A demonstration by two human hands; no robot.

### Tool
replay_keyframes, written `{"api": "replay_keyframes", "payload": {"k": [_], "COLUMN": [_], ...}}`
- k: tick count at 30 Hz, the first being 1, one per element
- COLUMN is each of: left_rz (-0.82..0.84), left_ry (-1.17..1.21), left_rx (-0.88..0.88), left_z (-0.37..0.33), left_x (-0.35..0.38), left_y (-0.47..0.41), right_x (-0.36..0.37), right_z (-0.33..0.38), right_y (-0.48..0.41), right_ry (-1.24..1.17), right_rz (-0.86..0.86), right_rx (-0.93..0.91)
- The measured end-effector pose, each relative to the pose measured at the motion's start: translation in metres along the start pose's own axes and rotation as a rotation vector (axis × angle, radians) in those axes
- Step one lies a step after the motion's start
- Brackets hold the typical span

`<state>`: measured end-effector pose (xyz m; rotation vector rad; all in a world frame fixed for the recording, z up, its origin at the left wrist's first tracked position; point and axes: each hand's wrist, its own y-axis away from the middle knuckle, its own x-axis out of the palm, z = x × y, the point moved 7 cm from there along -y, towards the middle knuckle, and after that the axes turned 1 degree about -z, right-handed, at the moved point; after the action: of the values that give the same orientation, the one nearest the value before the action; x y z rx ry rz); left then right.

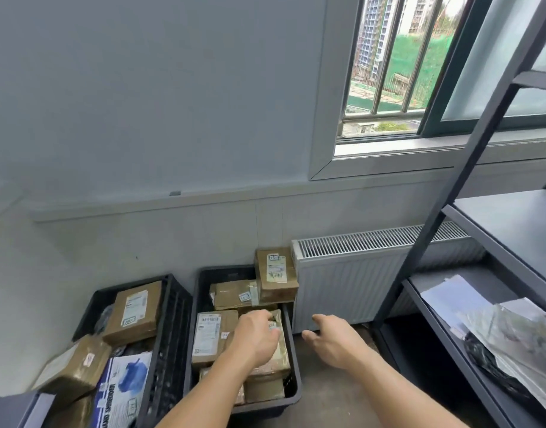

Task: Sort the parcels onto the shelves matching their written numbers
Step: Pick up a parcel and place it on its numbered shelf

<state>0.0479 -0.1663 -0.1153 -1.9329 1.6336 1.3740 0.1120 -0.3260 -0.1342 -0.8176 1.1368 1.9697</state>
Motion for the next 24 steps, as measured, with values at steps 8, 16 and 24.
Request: {"api": "replay_keyframes", "payload": {"k": [8,16,24], "left_rz": [-0.016,0.039,0.038], "left_ry": [0.075,0.114,0.166], "left_rx": [-0.135,-0.271,-0.383], "left_z": [-0.017,0.003,0.045], "left_x": [0.003,0.026,0.059], "left_y": [-0.102,-0.173,-0.256], "right_x": [-0.031,-0.011,0.035], "right_z": [-0.005,-0.025,-0.058], "right_y": [-0.117,-0.21,-0.293], "right_ry": [-0.009,-0.082,-0.267], "right_rz": [0.131,0.231,0.212], "right_rx": [-0.065,-0.022,0.158]}}
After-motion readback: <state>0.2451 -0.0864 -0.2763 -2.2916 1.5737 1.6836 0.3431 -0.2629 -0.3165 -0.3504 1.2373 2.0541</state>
